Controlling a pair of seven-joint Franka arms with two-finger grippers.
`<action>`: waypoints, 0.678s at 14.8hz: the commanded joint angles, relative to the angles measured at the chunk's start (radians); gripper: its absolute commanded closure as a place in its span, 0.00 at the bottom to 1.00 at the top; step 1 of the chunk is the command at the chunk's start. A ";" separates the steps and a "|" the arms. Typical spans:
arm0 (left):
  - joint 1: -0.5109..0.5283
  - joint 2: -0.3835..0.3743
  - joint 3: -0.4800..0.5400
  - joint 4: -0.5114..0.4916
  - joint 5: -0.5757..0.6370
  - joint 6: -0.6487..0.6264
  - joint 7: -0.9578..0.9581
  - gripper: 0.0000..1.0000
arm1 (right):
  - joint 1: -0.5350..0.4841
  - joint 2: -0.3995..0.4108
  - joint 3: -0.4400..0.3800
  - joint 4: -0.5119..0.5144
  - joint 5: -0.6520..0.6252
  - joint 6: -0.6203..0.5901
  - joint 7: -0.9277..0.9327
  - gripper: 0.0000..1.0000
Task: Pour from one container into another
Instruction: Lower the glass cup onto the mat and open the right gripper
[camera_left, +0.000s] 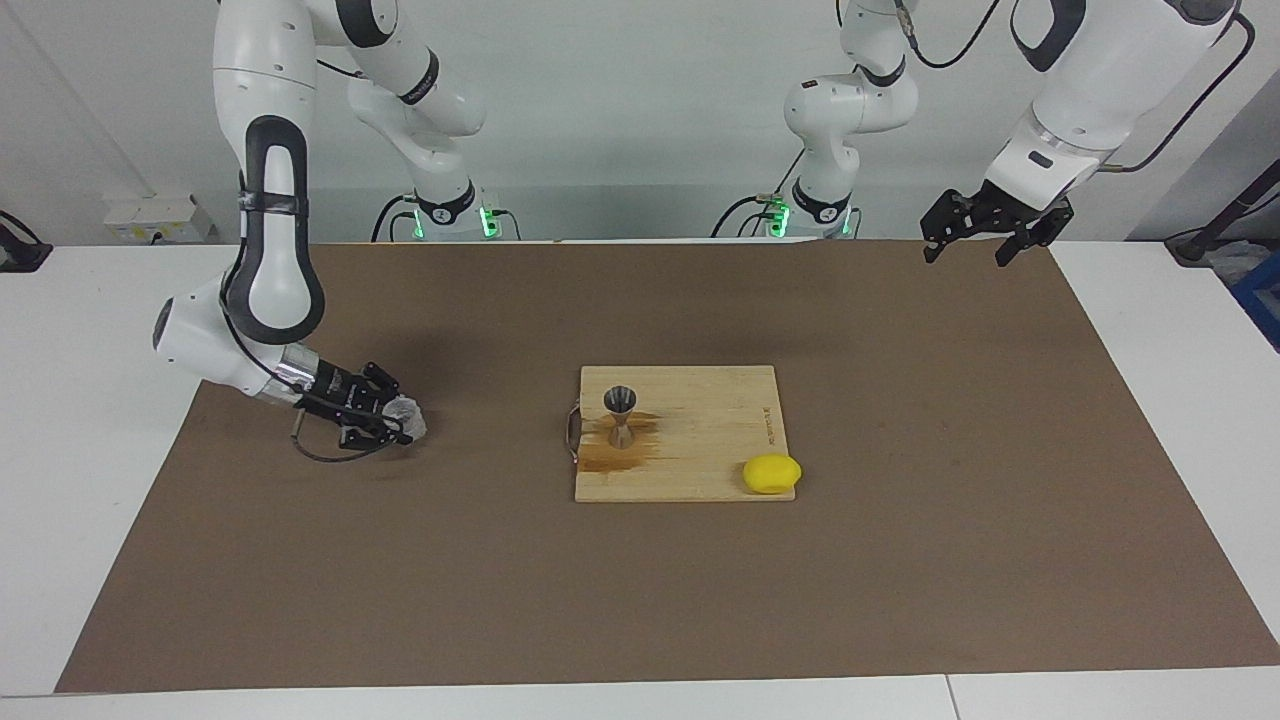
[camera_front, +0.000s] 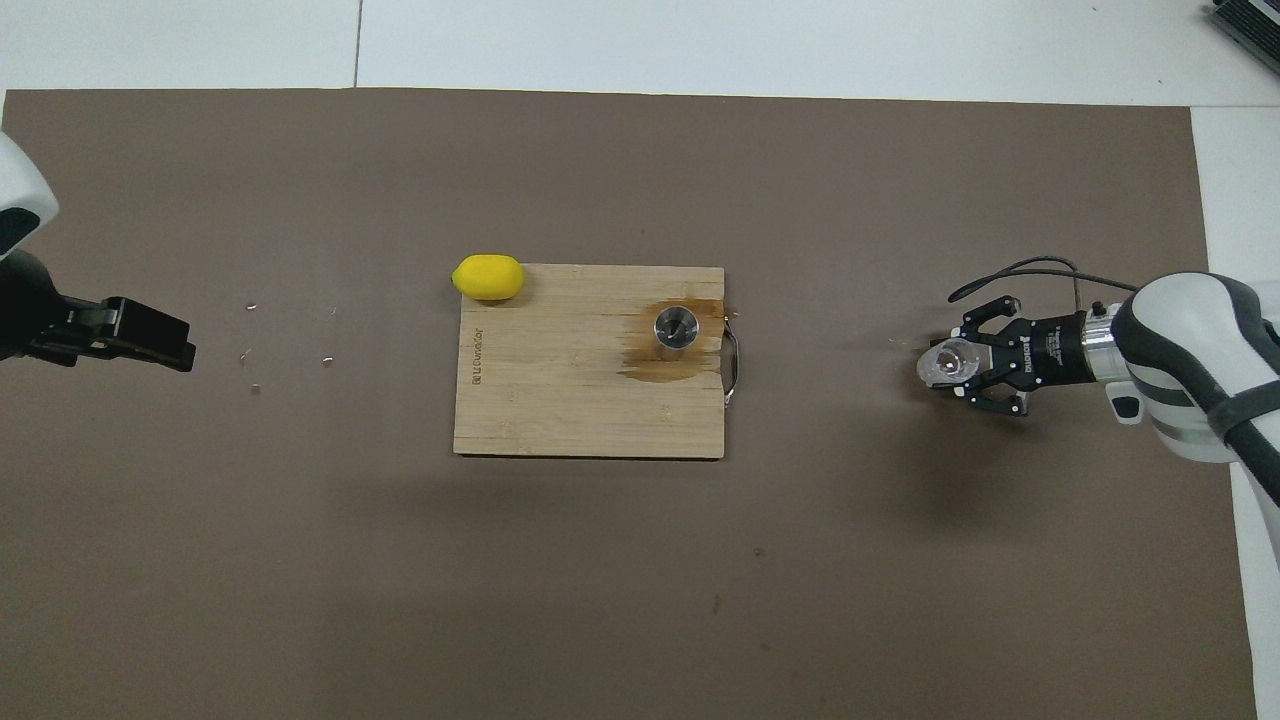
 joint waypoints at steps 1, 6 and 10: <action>-0.004 -0.019 0.004 -0.020 -0.007 -0.004 -0.011 0.00 | -0.013 -0.018 0.012 -0.038 0.033 0.011 -0.029 0.73; -0.004 -0.019 0.005 -0.020 -0.007 -0.004 -0.011 0.00 | -0.033 -0.022 0.009 -0.047 0.033 0.014 -0.029 0.02; -0.004 -0.019 0.005 -0.020 -0.007 -0.004 -0.011 0.00 | -0.054 -0.026 0.003 -0.047 0.016 0.019 -0.064 0.01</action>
